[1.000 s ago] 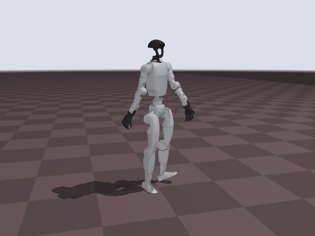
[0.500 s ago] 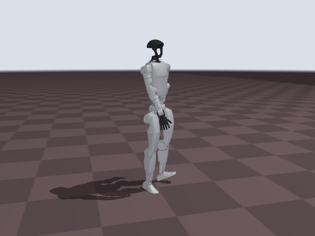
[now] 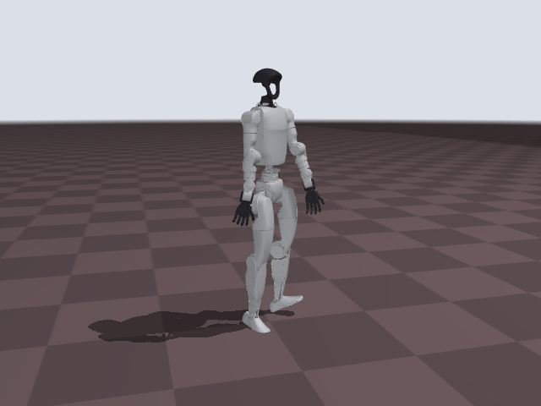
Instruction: In place motions
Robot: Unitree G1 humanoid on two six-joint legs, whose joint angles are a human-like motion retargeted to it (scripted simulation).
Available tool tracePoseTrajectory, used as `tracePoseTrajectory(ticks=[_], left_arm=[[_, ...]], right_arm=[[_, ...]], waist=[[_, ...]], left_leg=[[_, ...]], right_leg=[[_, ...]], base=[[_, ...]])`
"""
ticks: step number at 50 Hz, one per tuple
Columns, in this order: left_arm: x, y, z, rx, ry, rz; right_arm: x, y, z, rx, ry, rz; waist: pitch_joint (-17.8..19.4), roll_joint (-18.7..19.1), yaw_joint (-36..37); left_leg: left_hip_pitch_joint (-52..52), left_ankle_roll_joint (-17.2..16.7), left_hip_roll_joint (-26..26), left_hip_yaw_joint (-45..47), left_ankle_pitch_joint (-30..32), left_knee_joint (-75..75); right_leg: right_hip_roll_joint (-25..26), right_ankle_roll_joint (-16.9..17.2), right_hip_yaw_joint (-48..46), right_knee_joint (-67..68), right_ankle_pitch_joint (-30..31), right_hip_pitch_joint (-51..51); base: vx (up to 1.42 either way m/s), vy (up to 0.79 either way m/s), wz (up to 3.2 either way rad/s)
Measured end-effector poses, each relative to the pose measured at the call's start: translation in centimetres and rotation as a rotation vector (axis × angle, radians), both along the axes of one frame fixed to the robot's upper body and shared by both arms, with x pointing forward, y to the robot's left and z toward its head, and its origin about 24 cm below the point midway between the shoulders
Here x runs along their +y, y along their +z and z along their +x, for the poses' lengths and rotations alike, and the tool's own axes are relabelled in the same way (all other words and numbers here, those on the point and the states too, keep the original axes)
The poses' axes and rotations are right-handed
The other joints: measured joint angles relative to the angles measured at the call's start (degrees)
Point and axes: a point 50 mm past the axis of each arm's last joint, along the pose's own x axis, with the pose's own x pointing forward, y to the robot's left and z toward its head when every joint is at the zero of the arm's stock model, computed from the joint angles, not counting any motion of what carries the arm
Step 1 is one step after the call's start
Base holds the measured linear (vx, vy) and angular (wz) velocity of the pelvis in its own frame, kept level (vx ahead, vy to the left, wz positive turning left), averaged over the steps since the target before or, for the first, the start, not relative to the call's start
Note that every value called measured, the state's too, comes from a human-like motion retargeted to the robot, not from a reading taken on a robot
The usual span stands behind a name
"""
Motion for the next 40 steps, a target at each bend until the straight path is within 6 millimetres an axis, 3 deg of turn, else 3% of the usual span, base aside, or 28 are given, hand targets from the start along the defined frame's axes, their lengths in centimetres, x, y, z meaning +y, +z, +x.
tracePoseTrajectory(ticks=[4,7,11,15,18,20,22,24,26,28,30,32,36,40], left_arm=[[-2.2,3.9,8.7,-0.318,-0.128,-0.03],[-3.2,7.3,13.1,-0.533,-0.243,0.0],[-2.7,9.6,15.1,-0.694,-0.355,0.085],[-1.3,8.1,13.4,-0.635,-0.383,0.164],[-0.4,4.8,9.4,-0.449,-0.389,0.163],[0.1,2.2,5.1,-0.264,-0.384,0.136],[0.6,-0.2,-0.8,-0.017,-0.355,0.082],[1.0,-1.4,-7.5,0.252,-0.287,0.008],[1.1,-1.4,-14.4,0.493,-0.177,-0.06],[0.6,-0.6,-20.9,0.691,-0.049,-0.112],[-0.4,0.9,-26.7,0.848,0.066,-0.15],[-1.9,2.5,-31.0,0.95,0.137,-0.18],[-4.4,5.2,-36.0,1.077,0.225,-0.241],[-4.4,5.6,-36.5,1.114,0.306,-0.241]], right_arm=[[-1.9,1.9,-8.5,0.232,-0.334,-0.148],[-2.5,3.4,-13.2,0.275,-0.527,-0.281],[-3.0,4.7,-16.4,0.278,-0.623,-0.407],[-3.4,4.9,-16.6,0.285,-0.617,-0.441],[-3.6,4.0,-14.3,0.255,-0.555,-0.408],[-3.4,3.1,-11.7,0.219,-0.475,-0.366],[-2.6,1.8,-7.9,0.152,-0.362,-0.279],[-1.4,0.6,-2.5,0.051,-0.224,-0.142],[0.9,0.0,3.9,-0.082,-0.072,0.028],[4.4,0.4,10.2,-0.243,0.083,0.2],[8.4,2.1,15.9,-0.427,0.226,0.346],[12.0,4.7,20.4,-0.616,0.338,0.459],[17.1,10.3,25.7,-0.934,0.485,0.63],[18.3,13.6,27.5,-1.123,0.6,0.695]], waist=[[0.9,-0.1,0.4],[1.4,-0.2,0.8],[1.4,-0.2,1.3],[1.4,0.4,1.8],[1.7,0.9,2.5],[1.6,1.2,3.1],[1.5,1.2,4.2],[1.5,1.3,4.8],[1.9,1.4,4.8],[2.4,1.7,4.3],[2.6,2.1,3.7],[2.5,2.6,3.0],[2.1,3.1,2.3],[1.9,2.5,2.1]], left_leg=[[-0.7,0.3,-0.3,-1.5,0.1,0.4],[-1.1,0.4,-0.7,-2.2,0.1,0.7],[-1.0,0.4,-1.1,-2.4,0.1,0.6],[-0.7,0.4,-1.1,-2.3,0.0,0.5],[-0.2,0.4,-1.1,-2.1,-0.1,0.3],[0.4,0.4,-1.0,-1.8,-0.1,0.0],[1.5,0.4,-1.0,-0.9,-0.2,-0.5],[2.5,0.2,-0.8,0.3,-0.4,-0.9],[3.5,-0.1,-0.6,1.6,-0.6,-1.3],[4.4,-0.4,-0.3,3.2,-0.7,-1.7],[5.1,-0.7,0.0,4.8,-0.9,-2.0],[5.5,-1.0,0.5,6.2,-1.0,-2.3],[5.6,-1.4,1.1,7.8,-1.0,-2.4],[5.5,-1.5,1.3,7.8,-0.8,-2.4]], right_leg=[[-0.4,0.0,-1.0,-0.2,-0.4,0.6],[-0.7,-0.1,-1.6,-0.3,-0.6,0.8],[-1.1,-0.2,-1.9,-0.3,-0.8,1.0],[-1.0,-0.3,-1.7,-0.3,-0.8,1.0],[-0.8,-0.4,-1.4,-0.2,-0.7,1.1],[-0.6,-0.5,-0.7,0.0,-0.6,1.0],[-0.3,-0.5,0.2,0.2,-0.3,0.8],[0.0,-0.6,1.4,0.4,0.2,0.5],[0.4,-0.6,3.1,0.6,0.6,-0.1],[0.9,-0.6,4.8,0.8,1.0,-0.7],[1.5,-0.7,6.5,1.0,1.4,-1.3],[2.2,-0.7,8.0,1.1,1.8,-2.1],[3.0,-0.6,9.7,1.2,2.2,-3.1],[3.0,-0.7,9.4,1.1,2.2,-3.0]], base=[[0.0,0.0,0.24],[0.0,0.0,0.0],[0.0,0.0,0.0],[0.0,0.0,0.0],[-0.01,0.04,-0.04],[0.03,0.02,-0.08],[0.05,0.01,-0.33],[0.0,-0.02,-0.55],[-0.03,-0.05,-0.67],[-0.03,-0.05,-0.74],[-0.03,-0.03,-0.74],[-0.03,-0.02,-0.67],[-0.03,-0.01,-0.41],[-0.01,-0.05,0.1]])
